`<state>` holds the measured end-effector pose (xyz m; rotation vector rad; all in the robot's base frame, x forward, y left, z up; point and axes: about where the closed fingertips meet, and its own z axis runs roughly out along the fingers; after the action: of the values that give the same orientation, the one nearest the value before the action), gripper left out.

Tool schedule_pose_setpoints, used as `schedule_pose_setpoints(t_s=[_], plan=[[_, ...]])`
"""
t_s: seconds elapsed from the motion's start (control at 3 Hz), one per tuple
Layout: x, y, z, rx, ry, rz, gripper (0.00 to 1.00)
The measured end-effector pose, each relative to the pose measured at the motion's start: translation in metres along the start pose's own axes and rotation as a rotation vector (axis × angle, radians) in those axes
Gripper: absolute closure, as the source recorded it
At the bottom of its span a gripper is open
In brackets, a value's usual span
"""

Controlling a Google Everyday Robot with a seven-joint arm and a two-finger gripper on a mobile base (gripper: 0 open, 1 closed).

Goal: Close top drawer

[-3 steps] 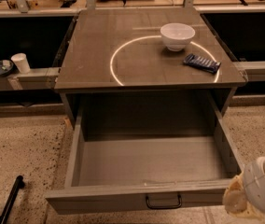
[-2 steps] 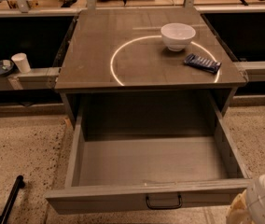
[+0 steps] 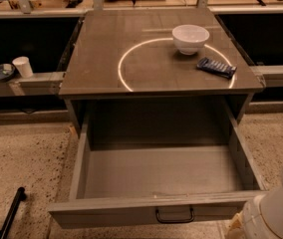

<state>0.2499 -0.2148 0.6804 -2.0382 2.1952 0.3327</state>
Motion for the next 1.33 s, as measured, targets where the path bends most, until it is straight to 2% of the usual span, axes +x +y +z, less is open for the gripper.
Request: schedule_pose_setpoints(t_s=[0.33,0.67,1.0,1.33], plan=[[-0.013,-0.042,0.020,0.048,-0.019,0.007,1.00],[-0.022,-0.073,0.032,0.082,-0.025,0.005,1.00],[-0.027,-0.110,0.047,0.123,-0.010,0.002,1.00],[-0.029,-0.123,0.051,0.139,-0.007,0.006,1.00]])
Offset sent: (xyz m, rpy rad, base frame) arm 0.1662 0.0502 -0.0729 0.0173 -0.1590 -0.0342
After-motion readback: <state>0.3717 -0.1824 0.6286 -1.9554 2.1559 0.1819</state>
